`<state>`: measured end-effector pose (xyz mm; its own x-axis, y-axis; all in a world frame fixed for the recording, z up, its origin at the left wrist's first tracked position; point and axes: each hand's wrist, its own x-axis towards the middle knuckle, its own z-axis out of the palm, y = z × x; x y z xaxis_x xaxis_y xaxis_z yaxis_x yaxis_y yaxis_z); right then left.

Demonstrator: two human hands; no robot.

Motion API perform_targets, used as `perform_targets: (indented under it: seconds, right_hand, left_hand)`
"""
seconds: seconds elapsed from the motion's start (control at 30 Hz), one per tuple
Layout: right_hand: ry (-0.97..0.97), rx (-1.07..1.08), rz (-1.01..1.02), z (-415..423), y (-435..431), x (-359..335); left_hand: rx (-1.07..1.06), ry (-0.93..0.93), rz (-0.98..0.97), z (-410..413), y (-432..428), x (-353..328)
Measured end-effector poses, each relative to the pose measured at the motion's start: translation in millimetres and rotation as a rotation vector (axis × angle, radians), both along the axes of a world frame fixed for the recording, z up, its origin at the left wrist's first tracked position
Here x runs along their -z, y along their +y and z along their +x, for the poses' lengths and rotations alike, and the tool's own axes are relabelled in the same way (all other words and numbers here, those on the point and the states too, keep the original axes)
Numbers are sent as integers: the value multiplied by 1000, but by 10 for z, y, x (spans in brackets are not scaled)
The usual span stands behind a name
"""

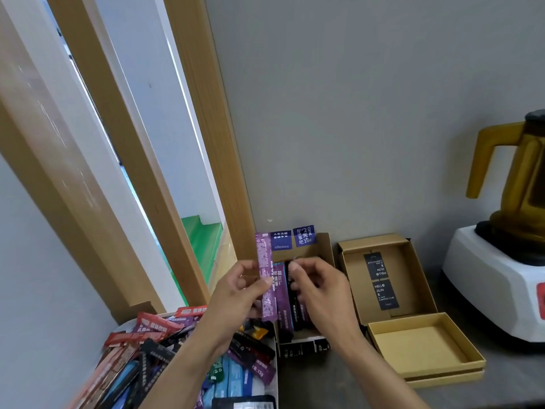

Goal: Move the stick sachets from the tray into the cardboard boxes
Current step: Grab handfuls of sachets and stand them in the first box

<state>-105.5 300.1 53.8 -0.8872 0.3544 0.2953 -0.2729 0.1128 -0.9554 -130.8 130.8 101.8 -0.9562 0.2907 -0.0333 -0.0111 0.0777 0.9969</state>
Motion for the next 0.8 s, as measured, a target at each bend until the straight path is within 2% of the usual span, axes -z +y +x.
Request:
perform_targets:
  seconds: [0.1,0.27,0.37,0.47,0.53,0.67,0.8]
  right_hand:
    - [-18,-128,-186,-11,58,-119]
    - [-47,-128,-263,-63,159,-70]
    - [-12,-133,-297,-98,174,-26]
    - [-2,-139,-206,-82,206,3]
    - [-43,-105,-230,-71,221,32]
    - [-91,-137,-350,-69,184,122]
    - [-80,-174,-235,5,176,166]
  left_hand:
    - [71,-15,-28,40,44,24]
    - [110,-111,-50,19,35,47]
    - [163,-267,101,-27,6,19]
    - [217,-361,303,-38,-61,-40]
    - [224,-326,349,-53,-97,-94]
    - [63,-93,251,-135,-112,-152]
    - [-78,94,120,-204,-94,-154]
